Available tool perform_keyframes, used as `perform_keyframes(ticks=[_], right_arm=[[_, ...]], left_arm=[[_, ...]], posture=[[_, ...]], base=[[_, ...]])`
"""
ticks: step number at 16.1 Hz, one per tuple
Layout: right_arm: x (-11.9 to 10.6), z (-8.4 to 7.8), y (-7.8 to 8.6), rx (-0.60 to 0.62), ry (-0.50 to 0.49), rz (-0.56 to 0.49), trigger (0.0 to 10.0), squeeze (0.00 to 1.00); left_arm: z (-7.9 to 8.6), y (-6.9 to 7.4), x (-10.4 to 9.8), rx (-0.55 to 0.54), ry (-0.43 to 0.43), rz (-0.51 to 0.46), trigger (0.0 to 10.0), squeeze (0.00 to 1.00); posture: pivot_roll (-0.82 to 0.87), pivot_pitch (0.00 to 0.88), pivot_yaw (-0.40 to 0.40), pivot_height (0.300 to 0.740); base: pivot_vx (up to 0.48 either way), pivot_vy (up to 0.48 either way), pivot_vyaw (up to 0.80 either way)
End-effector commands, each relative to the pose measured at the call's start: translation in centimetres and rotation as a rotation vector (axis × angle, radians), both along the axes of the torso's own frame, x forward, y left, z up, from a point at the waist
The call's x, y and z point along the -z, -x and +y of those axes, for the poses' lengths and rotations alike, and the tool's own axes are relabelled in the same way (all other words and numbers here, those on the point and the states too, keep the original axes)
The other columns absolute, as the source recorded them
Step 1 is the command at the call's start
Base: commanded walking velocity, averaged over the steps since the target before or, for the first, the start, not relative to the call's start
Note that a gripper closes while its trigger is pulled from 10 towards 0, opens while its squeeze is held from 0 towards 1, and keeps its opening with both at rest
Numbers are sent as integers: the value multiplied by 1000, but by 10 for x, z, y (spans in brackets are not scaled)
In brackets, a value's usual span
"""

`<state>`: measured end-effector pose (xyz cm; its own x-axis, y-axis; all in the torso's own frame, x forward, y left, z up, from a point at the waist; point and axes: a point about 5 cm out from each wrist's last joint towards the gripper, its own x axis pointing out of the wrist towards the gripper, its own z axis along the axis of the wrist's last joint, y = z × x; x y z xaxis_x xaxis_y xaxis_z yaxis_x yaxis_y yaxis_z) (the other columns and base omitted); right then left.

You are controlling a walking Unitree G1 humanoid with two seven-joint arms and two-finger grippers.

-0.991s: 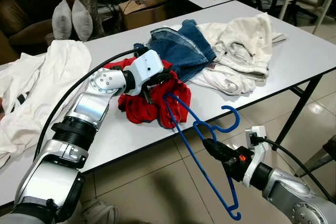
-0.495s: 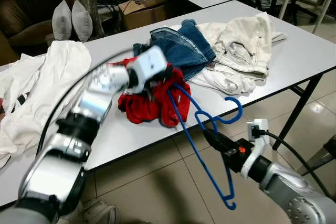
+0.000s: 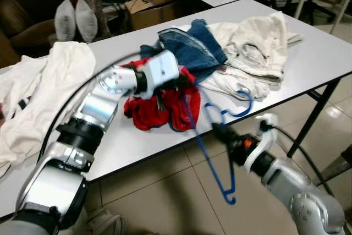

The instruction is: Hang hanger

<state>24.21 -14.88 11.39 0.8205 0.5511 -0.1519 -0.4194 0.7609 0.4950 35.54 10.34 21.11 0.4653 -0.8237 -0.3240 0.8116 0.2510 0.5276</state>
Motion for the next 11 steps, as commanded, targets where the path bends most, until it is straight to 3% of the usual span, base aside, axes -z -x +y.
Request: perform_keyframes(ticks=[1, 2, 3, 4, 5, 8, 10, 11], right_arm=[[9, -5, 0, 39, 15, 60, 10000, 0], [10, -5, 3, 29, -10, 62, 10000, 0], [10, -4, 4, 24, -20, 61, 10000, 0], [10, -4, 5, 22, -36, 63, 10000, 0], [10, -6, 5, 26, -43, 65, 10000, 0], [8, -7, 6, 26, -73, 57, 10000, 0], [7, -6, 5, 16, -73, 55, 10000, 0], [6, -7, 5, 14, -72, 55, 10000, 0]], left_arm=[[7, -2, 0, -42, -3, -6, 0, 0], [14, -10, 2, -133, -23, -45, 10000, 0], [17, -11, 3, -156, -33, -50, 10000, 0], [26, -12, 5, -193, -28, -44, 10000, 129], [31, -9, 4, -206, 23, -1, 10000, 1000], [27, 4, 12, -186, 79, 48, 10000, 1000], [19, 16, 34, -182, 78, 110, 10000, 1000], [21, 19, 45, -239, 83, 135, 10000, 1000]], posture=[[-175, 0, 149, 740], [-173, 0, 144, 740], [-173, 0, 144, 740], [-175, 0, 147, 740], [-178, 0, 147, 740], [-180, 0, 136, 740], [-187, 0, 134, 740], [-191, 0, 133, 740]], base=[[0, 0, 0], [0, 0, 0], [0, 0, 0], [0, 0, 0], [0, 0, 0], [0, 0, 0], [0, 0, 0], [0, 0, 0]])
